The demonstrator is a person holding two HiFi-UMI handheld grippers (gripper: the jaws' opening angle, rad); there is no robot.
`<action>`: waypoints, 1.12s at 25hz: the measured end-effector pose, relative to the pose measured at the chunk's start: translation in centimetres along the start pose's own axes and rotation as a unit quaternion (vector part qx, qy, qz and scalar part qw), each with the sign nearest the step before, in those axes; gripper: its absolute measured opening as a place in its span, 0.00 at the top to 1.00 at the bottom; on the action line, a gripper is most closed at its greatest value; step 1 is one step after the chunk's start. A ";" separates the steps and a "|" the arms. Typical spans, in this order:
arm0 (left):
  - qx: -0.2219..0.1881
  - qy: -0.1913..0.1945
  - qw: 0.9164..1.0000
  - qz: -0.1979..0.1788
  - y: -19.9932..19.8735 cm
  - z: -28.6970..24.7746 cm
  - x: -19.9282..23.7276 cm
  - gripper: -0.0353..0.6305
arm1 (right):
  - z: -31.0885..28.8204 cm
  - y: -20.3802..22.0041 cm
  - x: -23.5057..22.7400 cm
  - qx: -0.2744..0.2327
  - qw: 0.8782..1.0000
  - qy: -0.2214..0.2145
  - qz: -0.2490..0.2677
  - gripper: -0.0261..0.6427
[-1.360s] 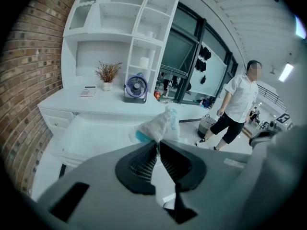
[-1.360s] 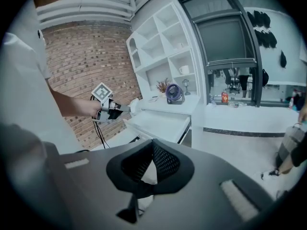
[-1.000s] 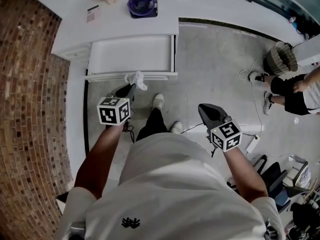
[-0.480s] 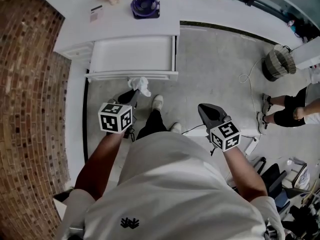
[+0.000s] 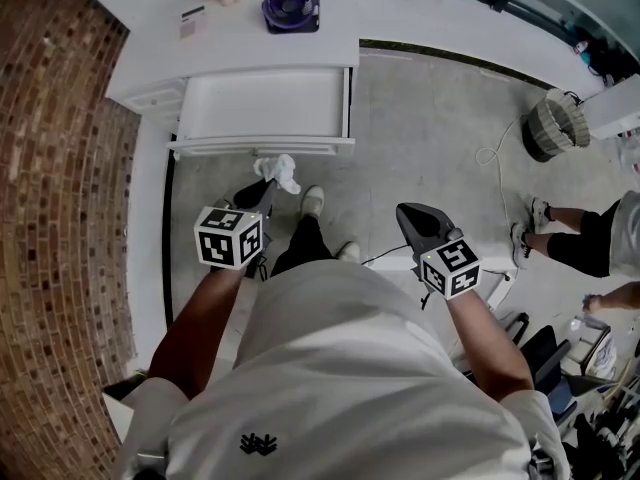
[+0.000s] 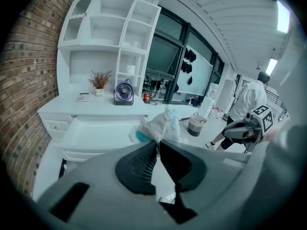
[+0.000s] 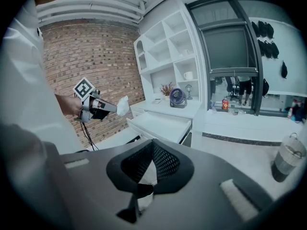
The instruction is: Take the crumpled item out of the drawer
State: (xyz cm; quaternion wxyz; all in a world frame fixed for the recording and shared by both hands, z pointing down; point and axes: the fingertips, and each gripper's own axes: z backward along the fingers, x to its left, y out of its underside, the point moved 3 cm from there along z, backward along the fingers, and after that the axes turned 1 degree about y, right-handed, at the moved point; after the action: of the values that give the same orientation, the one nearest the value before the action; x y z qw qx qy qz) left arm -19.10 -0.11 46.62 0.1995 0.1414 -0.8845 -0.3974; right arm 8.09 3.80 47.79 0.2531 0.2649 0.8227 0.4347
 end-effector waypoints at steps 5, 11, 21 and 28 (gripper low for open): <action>0.001 -0.001 1.000 -0.002 0.2 0.2 -0.3 0.90 | 0.1 0.2 -0.1 -0.001 1.000 0.001 -0.002 0.94; 0.004 -0.001 1.000 -0.001 0.6 0.2 -0.3 0.90 | 0.0 0.5 0.0 -0.001 1.000 -0.001 -0.003 0.94; 0.004 -0.001 1.000 0.002 0.6 0.1 -0.3 0.90 | -0.2 0.3 -0.3 0.001 1.000 -0.002 0.001 0.94; 0.008 0.001 1.000 0.003 0.3 0.0 -0.4 0.90 | -0.4 0.1 -0.6 0.001 1.000 -0.004 -0.001 0.94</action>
State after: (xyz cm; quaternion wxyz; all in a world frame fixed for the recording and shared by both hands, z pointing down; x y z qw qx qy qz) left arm -18.78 0.25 46.76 0.2007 0.1404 -0.8879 -0.3894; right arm 8.24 3.25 48.23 0.2568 0.2659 0.8226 0.4321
